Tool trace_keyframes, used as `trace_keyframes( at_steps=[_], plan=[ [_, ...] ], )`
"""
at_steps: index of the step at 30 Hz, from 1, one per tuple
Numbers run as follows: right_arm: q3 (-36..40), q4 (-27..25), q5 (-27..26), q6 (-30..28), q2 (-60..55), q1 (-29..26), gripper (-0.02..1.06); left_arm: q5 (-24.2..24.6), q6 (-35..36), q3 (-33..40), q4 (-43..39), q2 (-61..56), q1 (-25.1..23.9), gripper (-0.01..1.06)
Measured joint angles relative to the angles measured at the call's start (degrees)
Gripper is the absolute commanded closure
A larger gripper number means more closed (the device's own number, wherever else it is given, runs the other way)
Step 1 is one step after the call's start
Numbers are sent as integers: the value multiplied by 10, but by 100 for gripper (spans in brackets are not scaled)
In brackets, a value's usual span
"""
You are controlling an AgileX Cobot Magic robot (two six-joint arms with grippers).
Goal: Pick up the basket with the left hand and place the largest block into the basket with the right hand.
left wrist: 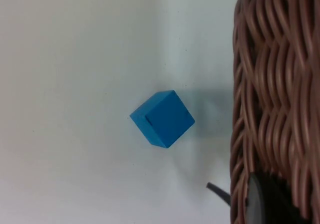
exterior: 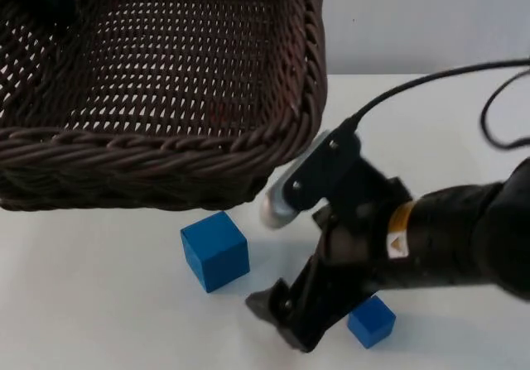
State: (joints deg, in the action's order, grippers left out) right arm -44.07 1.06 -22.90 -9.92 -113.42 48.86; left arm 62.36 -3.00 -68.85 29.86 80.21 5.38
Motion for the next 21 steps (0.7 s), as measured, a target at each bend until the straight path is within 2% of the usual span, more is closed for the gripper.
trace_keyframes(
  at_steps=[1, 5, 11, 21],
  plan=[
    [0, 0, 0, 0, 0, 0, -1, 0, 0, 0, 0, 0, 0, 105],
    [-3, 19, -75, 29, -36, 14, -1, 0, 0, 0, 0, 0, 0, 105],
    [-43, 63, -93, 71, -78, 14, -1, 0, 0, 0, -1, 0, 0, 105],
    [-136, 48, -95, 102, -150, 14, -1, -1, 0, 0, -2, 0, 0, 105]
  ],
)
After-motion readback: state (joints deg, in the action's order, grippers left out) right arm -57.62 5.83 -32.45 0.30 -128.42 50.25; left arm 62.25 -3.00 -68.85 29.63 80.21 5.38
